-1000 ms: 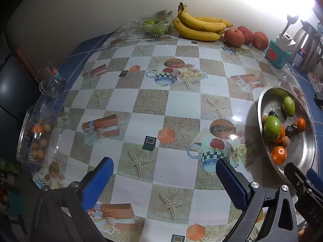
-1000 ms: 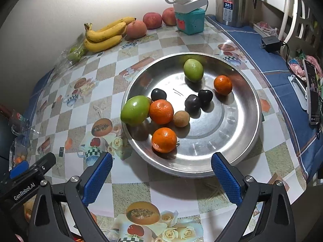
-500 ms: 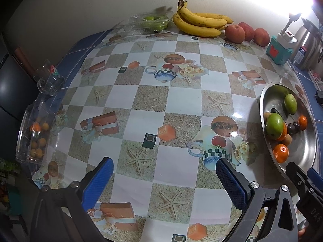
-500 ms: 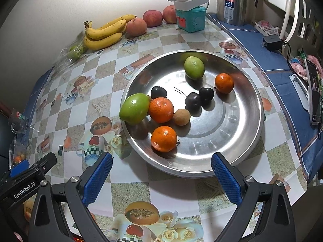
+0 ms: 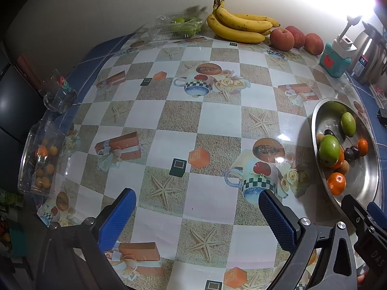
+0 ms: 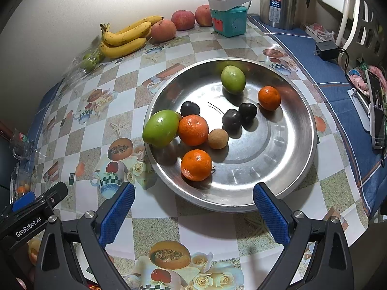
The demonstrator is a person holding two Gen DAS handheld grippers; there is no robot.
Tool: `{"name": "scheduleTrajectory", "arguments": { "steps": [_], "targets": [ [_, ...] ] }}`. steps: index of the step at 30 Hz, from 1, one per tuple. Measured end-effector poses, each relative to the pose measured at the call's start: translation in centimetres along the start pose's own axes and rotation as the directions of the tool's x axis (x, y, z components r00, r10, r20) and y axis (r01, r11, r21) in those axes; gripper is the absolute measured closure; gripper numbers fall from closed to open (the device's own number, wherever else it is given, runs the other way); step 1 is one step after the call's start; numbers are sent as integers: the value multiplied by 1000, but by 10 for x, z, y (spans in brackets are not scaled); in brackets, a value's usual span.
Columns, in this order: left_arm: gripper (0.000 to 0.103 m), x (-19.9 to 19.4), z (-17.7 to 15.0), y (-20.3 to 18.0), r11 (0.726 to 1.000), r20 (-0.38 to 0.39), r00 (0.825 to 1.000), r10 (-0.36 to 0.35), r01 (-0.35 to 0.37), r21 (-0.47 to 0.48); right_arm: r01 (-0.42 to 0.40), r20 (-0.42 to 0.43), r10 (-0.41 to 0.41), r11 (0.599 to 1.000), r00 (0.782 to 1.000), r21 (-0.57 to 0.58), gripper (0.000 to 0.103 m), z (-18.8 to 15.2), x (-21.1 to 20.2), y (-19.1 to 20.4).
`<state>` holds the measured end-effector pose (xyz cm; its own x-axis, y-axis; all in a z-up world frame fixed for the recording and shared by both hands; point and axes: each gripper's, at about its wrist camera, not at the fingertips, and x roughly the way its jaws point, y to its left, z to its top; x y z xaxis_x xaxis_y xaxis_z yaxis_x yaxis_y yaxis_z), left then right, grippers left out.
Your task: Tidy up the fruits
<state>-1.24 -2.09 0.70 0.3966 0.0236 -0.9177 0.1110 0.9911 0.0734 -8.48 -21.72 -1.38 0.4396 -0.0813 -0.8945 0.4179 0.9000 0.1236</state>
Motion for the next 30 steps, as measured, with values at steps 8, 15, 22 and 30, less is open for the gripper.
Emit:
{"name": "scheduleTrajectory", "arguments": {
  "steps": [8,15,22,30],
  "targets": [
    [0,3,-2,-1,1000,-10,1000,0,0,-1,-1,-7,1,1000,1000,-3,5,0,1,0],
    [0,3,-2,-1,1000,-11,1000,-1,1,-1,0,-11,0,1000,1000,-4,5,0,3,0],
    [0,3,-1,-1,1000,-12,1000,-1,1,-1,0,-12,0,1000,1000,-5,5,0,3,1],
    [0,3,-1,-1,1000,-12,1000,-2,2,-1,0,-15,0,1000,1000,-7,5,-2,5,1]
  ]
}}
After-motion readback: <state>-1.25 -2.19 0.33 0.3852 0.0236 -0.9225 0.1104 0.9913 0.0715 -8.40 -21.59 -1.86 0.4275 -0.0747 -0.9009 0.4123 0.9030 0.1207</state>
